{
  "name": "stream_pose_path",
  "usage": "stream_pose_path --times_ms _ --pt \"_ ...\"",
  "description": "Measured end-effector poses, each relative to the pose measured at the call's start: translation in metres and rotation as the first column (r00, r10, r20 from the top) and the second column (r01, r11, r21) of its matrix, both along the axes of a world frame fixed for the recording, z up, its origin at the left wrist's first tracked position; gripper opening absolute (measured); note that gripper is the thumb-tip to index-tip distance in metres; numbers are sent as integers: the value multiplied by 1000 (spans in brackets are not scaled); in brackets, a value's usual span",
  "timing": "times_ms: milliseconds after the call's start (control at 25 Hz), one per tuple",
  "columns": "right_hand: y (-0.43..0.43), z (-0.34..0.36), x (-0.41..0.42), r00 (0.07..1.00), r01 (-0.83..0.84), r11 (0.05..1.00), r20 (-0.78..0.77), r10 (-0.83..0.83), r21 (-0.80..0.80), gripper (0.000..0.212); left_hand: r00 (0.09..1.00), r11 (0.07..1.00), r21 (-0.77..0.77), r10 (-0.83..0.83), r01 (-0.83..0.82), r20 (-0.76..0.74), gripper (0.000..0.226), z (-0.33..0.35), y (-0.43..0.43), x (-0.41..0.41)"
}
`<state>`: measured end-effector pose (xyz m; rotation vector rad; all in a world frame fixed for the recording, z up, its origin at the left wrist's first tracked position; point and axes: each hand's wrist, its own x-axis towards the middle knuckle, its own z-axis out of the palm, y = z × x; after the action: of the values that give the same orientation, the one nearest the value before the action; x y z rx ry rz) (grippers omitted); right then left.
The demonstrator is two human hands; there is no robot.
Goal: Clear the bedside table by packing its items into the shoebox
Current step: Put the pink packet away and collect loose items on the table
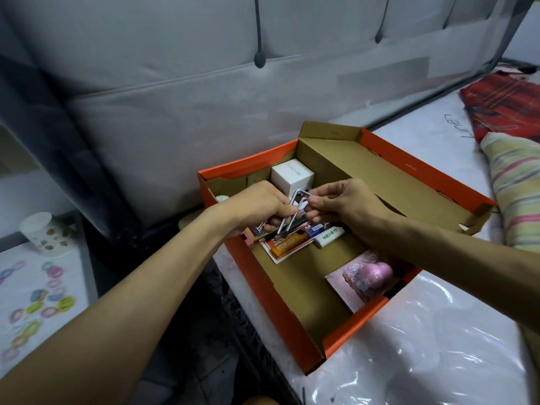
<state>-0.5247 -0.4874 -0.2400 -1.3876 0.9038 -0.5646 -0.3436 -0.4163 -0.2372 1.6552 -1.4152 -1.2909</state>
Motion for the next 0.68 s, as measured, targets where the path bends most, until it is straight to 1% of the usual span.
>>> stream_pose_path --times_ms 120,240,280,320,360,400,440,480,520,560,600,640,680 --pt "0 0 1 995 24 994 94 -35 110 7 999 999 24 -20 20 -32 28 3 0 0" --pt "0 0 3 977 -14 965 209 -42 262 10 997 997 67 -33 37 -67 27 5 0 0" --pt "0 0 4 973 -28 960 229 -38 279 11 996 995 86 -36 43 -81 25 5 0 0" --pt "1 -1 4 972 -39 964 233 -24 263 11 994 993 104 -42 52 -96 24 6 0 1" --pt "1 -2 4 977 -43 976 214 -4 216 10 993 991 118 -49 62 -112 24 7 0 2" --pt "2 -3 4 986 -36 992 164 15 124 10 991 989 128 -54 70 -122 23 7 1 3" --pt "3 -3 2 996 -27 999 79 28 -19 9 991 988 134 -60 76 -124 23 8 1 3" --pt "3 -2 1 999 -32 980 -31 27 -198 10 991 987 137 -66 82 -119 23 8 2 4" --pt "2 -2 -1 990 -63 922 -144 8 -382 10 991 987 137 -70 85 -111 22 8 2 3" --pt "1 -1 -1 971 -119 841 -238 -12 -527 10 993 988 133 -71 83 -98 21 8 2 3" --pt "1 1 0 952 -178 766 -305 -24 -617 8 994 989 128 -68 78 -83 21 8 1 2" --pt "0 3 1 939 -217 721 -341 -29 -658 5 995 990 123 -65 73 -70 21 7 1 2" --pt "-2 4 3 935 -229 710 -353 -29 -666 3 996 991 118 -60 67 -66 20 7 1 2"
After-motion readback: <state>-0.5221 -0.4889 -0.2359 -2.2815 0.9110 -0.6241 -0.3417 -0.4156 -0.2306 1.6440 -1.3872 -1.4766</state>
